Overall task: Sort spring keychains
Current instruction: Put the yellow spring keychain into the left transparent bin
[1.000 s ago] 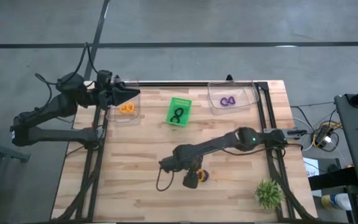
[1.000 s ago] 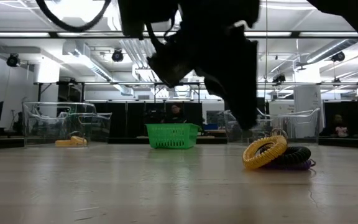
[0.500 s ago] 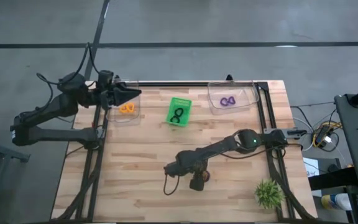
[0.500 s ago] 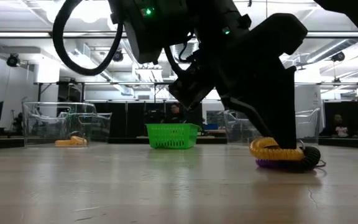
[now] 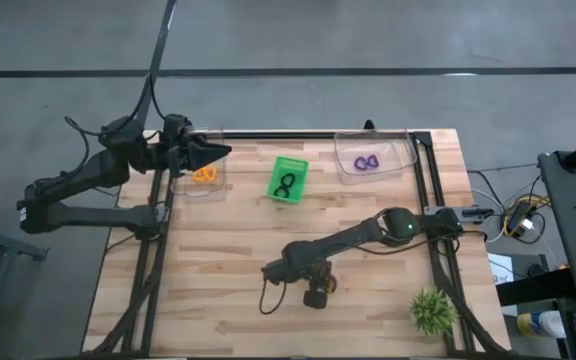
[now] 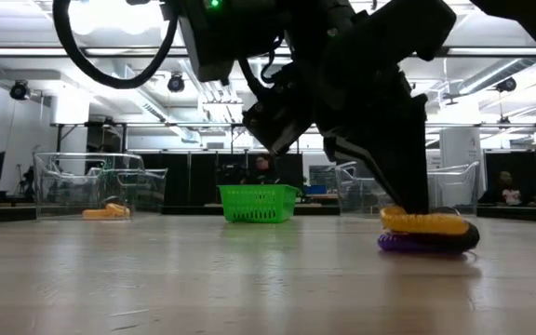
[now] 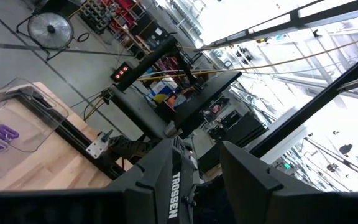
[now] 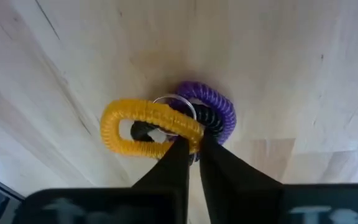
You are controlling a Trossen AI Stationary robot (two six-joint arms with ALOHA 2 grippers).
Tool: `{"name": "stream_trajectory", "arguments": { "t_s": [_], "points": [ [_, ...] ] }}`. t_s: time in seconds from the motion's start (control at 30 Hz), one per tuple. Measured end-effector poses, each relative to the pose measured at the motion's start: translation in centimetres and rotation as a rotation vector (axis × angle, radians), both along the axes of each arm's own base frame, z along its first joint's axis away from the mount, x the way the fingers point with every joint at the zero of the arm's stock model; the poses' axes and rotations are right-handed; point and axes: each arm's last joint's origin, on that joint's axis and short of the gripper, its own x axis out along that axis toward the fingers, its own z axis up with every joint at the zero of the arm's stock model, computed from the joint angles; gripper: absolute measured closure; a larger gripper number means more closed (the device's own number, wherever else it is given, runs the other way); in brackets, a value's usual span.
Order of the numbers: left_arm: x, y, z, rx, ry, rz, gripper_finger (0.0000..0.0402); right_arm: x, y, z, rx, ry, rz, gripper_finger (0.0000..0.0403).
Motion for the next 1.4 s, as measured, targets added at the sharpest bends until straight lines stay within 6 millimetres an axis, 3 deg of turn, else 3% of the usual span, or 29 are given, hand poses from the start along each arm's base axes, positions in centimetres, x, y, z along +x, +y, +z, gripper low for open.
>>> {"name": "stream_trajectory", "arguments": {
  "t_s": [0.23,0.77,0.9,1.17,1.4],
  "points": [
    [0.0,0.0,0.0,0.0,0.0,0.0,0.0273,0.3,0.1,0.8,0.011,-0.034,-0.005,0.0393],
    [0.0,0.0,0.0,0.004,0.001,0.001,0.0273,0.3,0.0,7.5,0.007,-0.204,-0.092,0.0395],
    [0.0,0.0,-0.2,0.022,0.016,0.004,0.0273,-0.4,-0.5,10.2,-0.038,-0.276,-0.135,0.0395],
    [0.7,0.2,-0.9,0.032,0.075,0.007,0.0273,-2.3,-3.9,16.2,-0.2,-0.462,-0.34,0.0395],
    [2.7,0.3,-1.9,0.014,0.141,-0.023,0.0273,-4.2,-8.1,20.6,-0.373,-0.626,-0.527,0.0395]
  ]
}}
